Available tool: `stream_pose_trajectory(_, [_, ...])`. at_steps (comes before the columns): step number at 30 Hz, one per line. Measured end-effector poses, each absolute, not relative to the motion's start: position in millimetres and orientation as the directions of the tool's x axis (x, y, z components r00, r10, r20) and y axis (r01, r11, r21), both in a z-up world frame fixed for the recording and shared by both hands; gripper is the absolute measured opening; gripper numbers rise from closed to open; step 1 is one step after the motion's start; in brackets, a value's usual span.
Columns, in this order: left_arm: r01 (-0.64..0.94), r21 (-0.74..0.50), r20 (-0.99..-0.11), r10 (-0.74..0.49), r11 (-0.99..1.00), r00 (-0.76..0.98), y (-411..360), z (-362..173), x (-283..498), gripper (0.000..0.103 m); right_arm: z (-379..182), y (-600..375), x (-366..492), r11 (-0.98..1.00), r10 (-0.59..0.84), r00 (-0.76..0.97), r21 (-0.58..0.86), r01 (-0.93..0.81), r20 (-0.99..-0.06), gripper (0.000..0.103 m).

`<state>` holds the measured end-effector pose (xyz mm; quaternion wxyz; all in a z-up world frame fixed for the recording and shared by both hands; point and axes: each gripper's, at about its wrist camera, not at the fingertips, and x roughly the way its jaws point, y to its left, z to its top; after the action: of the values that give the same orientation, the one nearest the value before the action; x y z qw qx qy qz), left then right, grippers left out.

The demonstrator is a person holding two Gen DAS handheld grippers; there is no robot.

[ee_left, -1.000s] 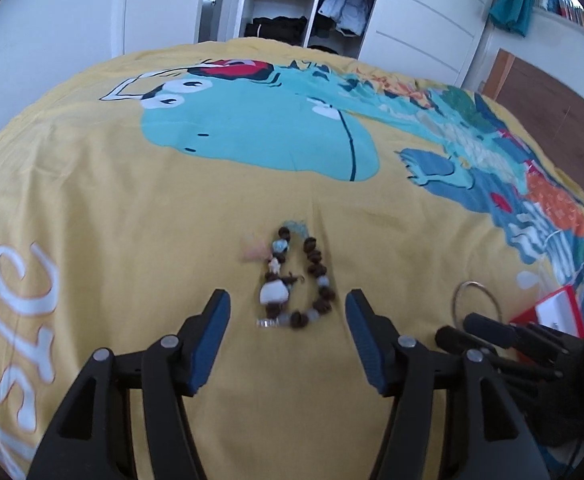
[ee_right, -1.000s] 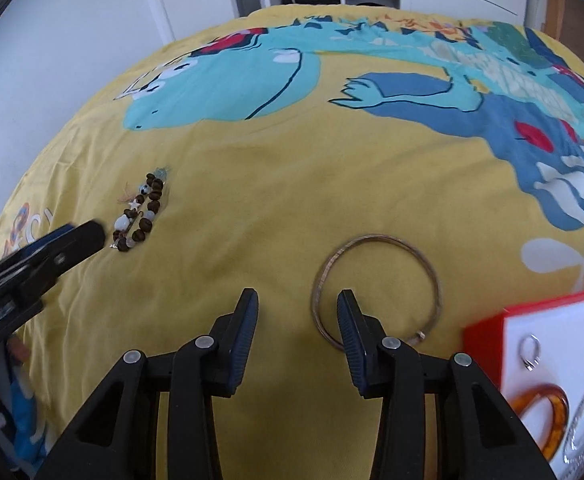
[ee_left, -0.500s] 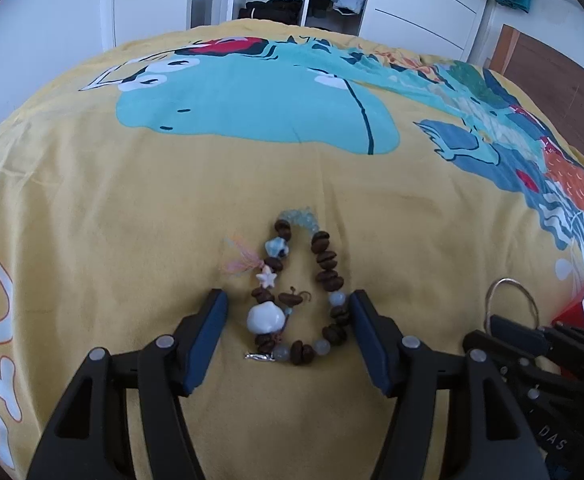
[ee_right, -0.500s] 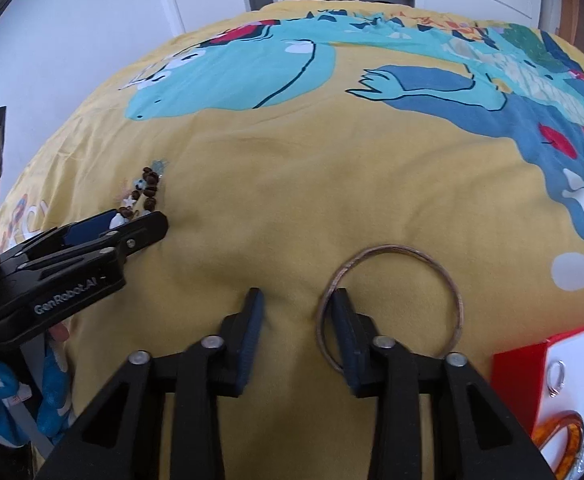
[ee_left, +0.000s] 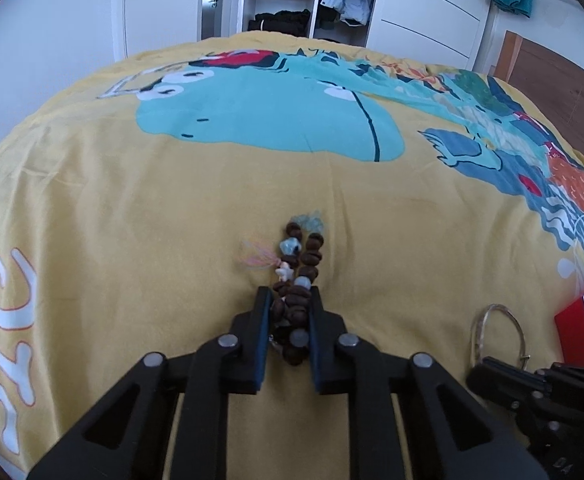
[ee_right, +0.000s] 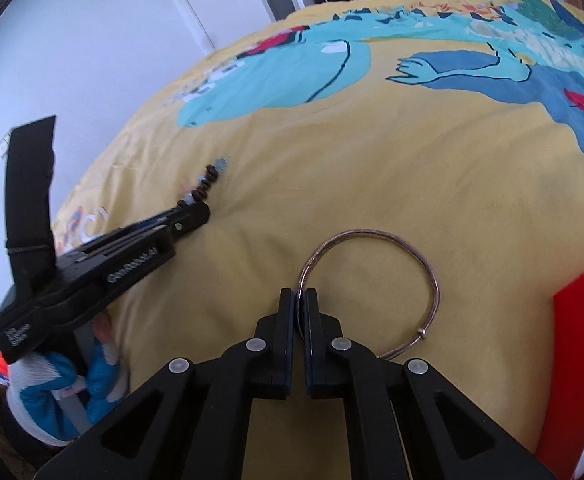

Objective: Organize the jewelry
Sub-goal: 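Carry the beaded bracelet and gold bangle into the red box and open both tools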

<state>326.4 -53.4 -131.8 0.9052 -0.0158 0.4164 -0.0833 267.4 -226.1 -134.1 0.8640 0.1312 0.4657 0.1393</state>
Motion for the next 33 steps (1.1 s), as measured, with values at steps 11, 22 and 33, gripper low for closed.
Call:
stream_pose_trajectory(11, [0.124, -0.074, -0.708, -0.140, 0.989, 0.692, -50.8, -100.0, 296.2, 0.015, -99.7, -243.5, 242.3, 0.835, 0.476, 0.619, 0.543, -0.092, -0.625, 0.004])
stream_pose_trajectory(22, [0.138, -0.054, -0.692, -0.137, 0.989, 0.709, -54.9, -59.1, 259.1, 0.015, -68.2, -254.6, 217.3, 0.761, 0.526, 0.655, 0.644, -0.077, -0.543, 0.004])
stream_pose_trajectory(33, [0.224, -0.067, -0.668, -0.211, 0.972, 0.714, -105.2, -10.4, 228.7, 0.015, -16.1, -302.7, 175.5, 0.780, 0.449, 0.735, 0.623, -0.046, -0.508, 0.004])
